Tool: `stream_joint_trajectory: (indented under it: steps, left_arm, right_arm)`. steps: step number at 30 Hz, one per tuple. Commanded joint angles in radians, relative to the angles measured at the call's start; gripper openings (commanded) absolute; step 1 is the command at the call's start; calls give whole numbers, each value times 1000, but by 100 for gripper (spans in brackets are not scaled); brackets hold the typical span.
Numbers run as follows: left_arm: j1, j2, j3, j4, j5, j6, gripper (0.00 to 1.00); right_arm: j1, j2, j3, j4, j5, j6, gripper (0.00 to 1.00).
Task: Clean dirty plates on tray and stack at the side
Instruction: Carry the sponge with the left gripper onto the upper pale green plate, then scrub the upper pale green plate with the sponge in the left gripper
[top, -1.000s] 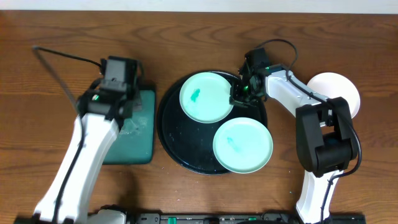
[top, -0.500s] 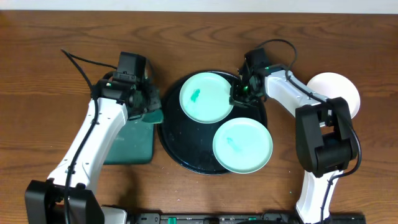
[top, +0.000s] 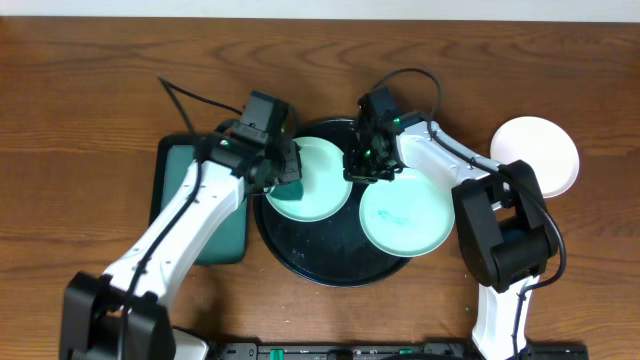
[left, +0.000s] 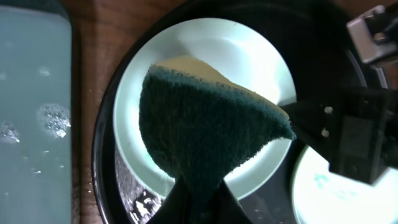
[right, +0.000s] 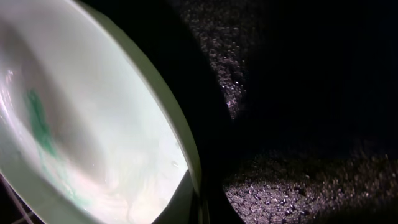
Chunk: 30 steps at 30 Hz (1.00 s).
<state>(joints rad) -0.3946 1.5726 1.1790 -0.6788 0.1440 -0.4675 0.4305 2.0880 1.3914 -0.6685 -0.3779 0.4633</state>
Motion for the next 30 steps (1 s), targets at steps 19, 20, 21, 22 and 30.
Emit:
stream_joint_trajectory:
  steps: [19, 20, 21, 22, 30]
  left_arm:
    - [-16, 382, 35, 137, 274, -46, 7]
    - [-24, 382, 35, 163, 348, -46, 7]
    - [-34, 382, 35, 193, 409, -47, 7]
    - [-44, 382, 35, 222, 449, -49, 7]
    - [-78, 382, 35, 314, 331, -88, 7]
  right_arm:
    - [9, 33, -13, -32, -13, -1, 1]
    - [9, 33, -13, -32, -12, -1, 1]
    - [9, 33, -13, -32, -12, 0, 1]
    - [9, 33, -13, -32, -12, 0, 1]
    - [9, 33, -13, -51, -12, 0, 1]
